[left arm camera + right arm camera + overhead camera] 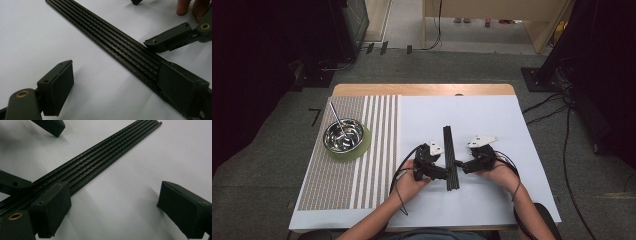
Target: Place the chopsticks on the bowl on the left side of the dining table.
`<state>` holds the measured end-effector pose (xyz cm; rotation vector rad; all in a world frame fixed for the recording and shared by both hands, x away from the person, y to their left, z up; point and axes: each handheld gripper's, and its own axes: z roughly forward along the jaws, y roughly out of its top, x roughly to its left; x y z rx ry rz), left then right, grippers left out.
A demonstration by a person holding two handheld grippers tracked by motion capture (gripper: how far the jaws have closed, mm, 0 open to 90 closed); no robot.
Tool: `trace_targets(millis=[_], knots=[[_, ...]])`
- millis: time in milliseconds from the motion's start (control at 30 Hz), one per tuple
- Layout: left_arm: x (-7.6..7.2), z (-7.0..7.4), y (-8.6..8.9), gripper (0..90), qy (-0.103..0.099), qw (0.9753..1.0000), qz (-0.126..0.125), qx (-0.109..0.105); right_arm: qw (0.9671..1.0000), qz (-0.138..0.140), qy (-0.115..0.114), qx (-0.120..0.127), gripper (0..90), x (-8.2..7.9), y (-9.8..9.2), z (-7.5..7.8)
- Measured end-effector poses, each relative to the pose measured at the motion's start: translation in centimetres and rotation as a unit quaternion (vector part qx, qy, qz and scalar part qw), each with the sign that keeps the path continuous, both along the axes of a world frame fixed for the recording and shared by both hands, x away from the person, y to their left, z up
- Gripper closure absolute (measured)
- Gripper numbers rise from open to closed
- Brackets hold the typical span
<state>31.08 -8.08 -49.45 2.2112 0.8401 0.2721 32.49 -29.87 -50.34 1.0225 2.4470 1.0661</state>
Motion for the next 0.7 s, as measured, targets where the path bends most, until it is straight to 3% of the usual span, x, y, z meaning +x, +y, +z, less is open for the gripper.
trace_targets(millis=[700], knots=[[-0.12, -0.15, 0.29, 14.3, -0.008, 0.9999, -0.01, 0.01, 1.0, 0.0, 0.0, 0.0, 10.9, 0.0, -0.01, 0.0]])
